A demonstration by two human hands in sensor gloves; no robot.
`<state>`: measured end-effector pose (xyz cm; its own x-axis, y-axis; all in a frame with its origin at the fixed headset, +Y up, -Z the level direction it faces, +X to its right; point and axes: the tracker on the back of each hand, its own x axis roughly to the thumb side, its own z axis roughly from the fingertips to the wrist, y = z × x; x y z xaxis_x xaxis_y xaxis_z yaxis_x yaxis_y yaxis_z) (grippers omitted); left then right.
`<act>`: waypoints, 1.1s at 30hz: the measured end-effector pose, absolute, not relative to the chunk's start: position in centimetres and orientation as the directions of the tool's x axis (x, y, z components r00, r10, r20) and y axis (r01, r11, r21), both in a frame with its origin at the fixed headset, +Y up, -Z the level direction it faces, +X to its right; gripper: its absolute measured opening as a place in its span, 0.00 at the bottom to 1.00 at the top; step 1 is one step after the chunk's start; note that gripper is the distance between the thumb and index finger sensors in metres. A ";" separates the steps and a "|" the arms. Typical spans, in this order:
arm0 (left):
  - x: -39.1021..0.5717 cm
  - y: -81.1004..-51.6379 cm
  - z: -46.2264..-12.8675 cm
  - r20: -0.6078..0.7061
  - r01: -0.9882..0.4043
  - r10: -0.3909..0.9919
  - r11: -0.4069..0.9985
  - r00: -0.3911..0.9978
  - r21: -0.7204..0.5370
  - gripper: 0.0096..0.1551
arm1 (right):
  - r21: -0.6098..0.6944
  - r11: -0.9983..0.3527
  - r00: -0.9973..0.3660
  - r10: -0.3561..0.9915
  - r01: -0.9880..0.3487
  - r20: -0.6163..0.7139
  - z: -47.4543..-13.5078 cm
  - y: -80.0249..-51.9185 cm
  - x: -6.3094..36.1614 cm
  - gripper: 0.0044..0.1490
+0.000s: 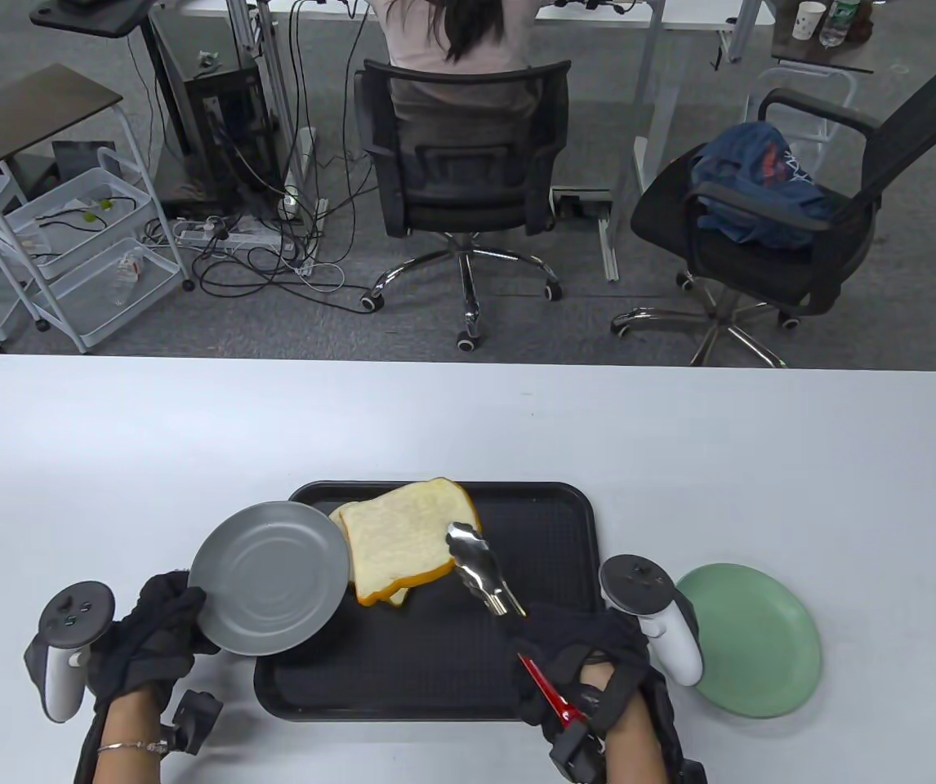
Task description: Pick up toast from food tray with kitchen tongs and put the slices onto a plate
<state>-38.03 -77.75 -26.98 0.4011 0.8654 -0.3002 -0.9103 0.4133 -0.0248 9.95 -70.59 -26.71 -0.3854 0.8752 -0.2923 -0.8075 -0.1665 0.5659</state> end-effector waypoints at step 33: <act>-37.4 -78.0 -27.1 -0.283 -0.930 0.886 0.361 0.367 -0.076 0.34 | 0.700 -0.153 -0.505 0.797 -0.698 -0.330 -27.9 -73.9 0.0 0.53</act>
